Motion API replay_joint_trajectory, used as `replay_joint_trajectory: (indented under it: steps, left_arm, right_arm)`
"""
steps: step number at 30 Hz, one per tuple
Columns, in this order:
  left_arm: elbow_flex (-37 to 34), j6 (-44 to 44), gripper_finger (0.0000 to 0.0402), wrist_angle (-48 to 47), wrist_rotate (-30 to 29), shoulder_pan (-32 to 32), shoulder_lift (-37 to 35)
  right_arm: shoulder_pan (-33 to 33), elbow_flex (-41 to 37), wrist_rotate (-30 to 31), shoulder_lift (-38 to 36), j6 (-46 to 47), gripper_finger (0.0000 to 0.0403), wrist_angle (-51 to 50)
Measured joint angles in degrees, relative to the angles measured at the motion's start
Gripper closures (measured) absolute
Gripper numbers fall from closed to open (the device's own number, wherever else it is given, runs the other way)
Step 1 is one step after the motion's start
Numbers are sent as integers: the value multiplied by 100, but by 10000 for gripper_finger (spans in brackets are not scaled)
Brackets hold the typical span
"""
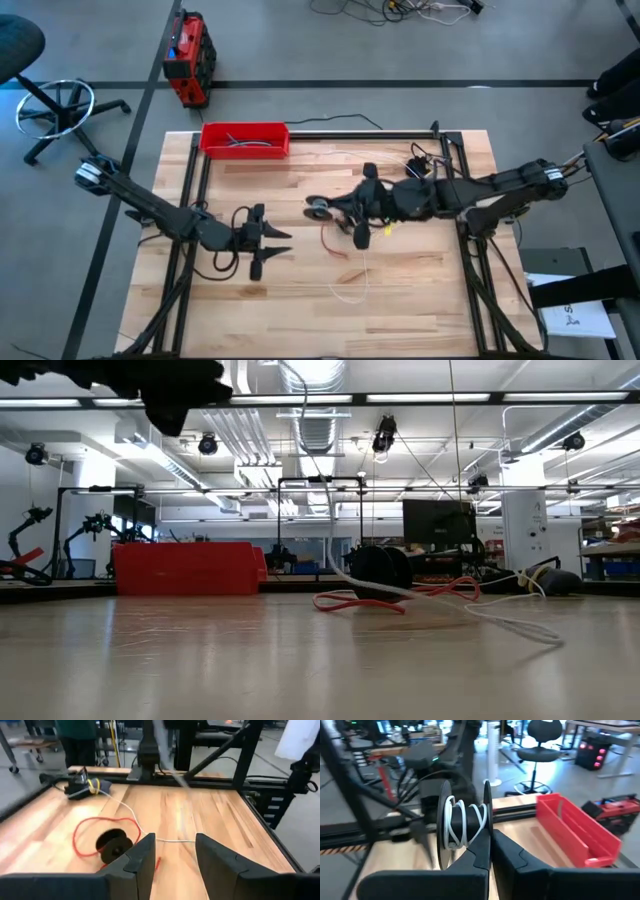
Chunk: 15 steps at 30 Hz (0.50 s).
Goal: Coil cords
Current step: Coil the white wire onto the black spool
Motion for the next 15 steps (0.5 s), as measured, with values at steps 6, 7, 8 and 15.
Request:
replay_joint_trajectory:
  steps: [6,7,8,15]
  left_arm:
    - [-75,74,276,1453,0,-7,881]
    - [-77,90,275,1634,0,-4,1041]
    - [-75,91,273,1750,-23,10,1200]
    - [81,-174,248,2017,-1091,54,1982]
  right_arm:
    - [-412,0,-22,31,153,403,37]
    - [-458,0,-46,43,161,403,54]
    - [-488,0,-47,46,158,403,57]
    - [-545,0,-57,46,117,403,125]
